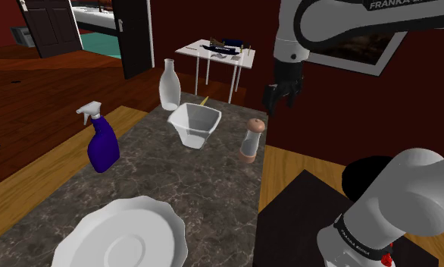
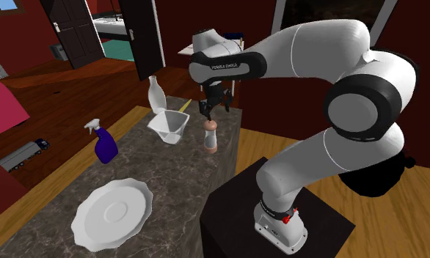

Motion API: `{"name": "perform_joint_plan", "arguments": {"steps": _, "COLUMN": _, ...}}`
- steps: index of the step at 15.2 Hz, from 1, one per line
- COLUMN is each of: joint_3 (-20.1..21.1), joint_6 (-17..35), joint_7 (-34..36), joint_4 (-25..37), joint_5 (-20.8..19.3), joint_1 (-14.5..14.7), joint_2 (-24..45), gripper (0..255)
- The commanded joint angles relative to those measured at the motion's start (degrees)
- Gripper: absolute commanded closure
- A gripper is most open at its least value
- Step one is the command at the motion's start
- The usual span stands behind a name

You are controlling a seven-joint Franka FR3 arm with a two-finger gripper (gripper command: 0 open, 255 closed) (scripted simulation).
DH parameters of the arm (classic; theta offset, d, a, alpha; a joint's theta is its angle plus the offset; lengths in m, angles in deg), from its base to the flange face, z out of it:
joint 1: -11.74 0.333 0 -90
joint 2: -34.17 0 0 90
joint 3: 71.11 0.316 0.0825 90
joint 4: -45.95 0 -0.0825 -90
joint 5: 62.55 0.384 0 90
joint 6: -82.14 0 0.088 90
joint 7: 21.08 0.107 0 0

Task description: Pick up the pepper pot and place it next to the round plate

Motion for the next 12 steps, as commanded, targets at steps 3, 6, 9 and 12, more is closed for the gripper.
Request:
{"name": "perform_joint_plan", "arguments": {"steps": 3, "joint_3": 1.38, "joint_6": 6.88, "joint_7": 2.21, "joint_4": 0.76, "joint_5": -1.65, "joint_1": -0.4, "joint_2": 8.17, "gripper": 0}}
{"name": "perform_joint_plan", "arguments": {"steps": 6, "joint_3": 2.04, "joint_6": 10.17, "joint_7": 3.58, "joint_4": 1.99, "joint_5": -2.91, "joint_1": -0.68, "joint_2": 13.09, "gripper": 0}}
{"name": "perform_joint_plan", "arguments": {"steps": 9, "joint_3": 1.88, "joint_6": 12.58, "joint_7": 3.72, "joint_4": 0.12, "joint_5": -3.21, "joint_1": -0.85, "joint_2": 13.63, "gripper": 0}}
{"name": "perform_joint_plan", "arguments": {"steps": 12, "joint_3": 1.73, "joint_6": 15.02, "joint_7": 3.89, "joint_4": -1.64, "joint_5": -3.54, "joint_1": -1.04, "joint_2": 14.3, "gripper": 0}}
